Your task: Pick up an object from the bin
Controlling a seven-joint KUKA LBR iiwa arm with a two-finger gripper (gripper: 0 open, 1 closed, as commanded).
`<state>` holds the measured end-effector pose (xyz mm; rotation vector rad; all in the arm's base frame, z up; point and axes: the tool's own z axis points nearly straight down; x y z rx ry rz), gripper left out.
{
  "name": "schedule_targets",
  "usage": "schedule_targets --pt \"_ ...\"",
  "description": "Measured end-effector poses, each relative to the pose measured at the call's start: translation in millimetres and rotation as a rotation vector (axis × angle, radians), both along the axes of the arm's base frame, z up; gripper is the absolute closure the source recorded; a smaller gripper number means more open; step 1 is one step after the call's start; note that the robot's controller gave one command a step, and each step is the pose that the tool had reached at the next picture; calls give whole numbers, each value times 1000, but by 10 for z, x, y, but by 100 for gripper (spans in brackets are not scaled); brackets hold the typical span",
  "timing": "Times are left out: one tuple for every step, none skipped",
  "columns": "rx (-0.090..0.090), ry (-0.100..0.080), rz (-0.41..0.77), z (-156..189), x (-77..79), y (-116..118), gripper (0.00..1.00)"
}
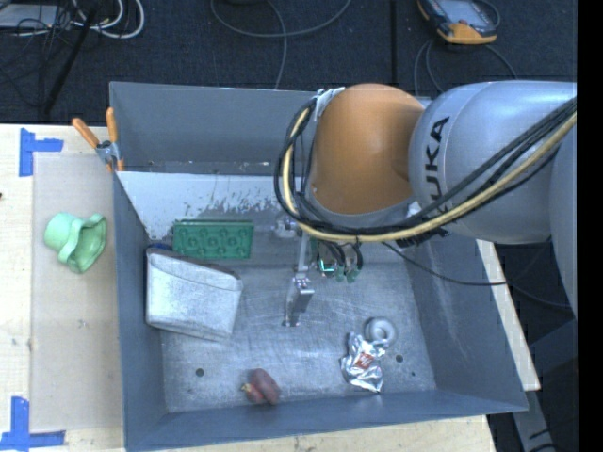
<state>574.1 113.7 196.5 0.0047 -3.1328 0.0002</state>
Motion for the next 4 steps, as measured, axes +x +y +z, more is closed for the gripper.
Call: schedule_targets --pt "0 -8 72 -1244 178 -364 0" --pt "1 -17 -99 -1240 -268 -1101 0" --pt "-2 -14 -64 -1251 -772 -1910 0" --pt "0 -14 -61 -1231 -749 -1874 100"
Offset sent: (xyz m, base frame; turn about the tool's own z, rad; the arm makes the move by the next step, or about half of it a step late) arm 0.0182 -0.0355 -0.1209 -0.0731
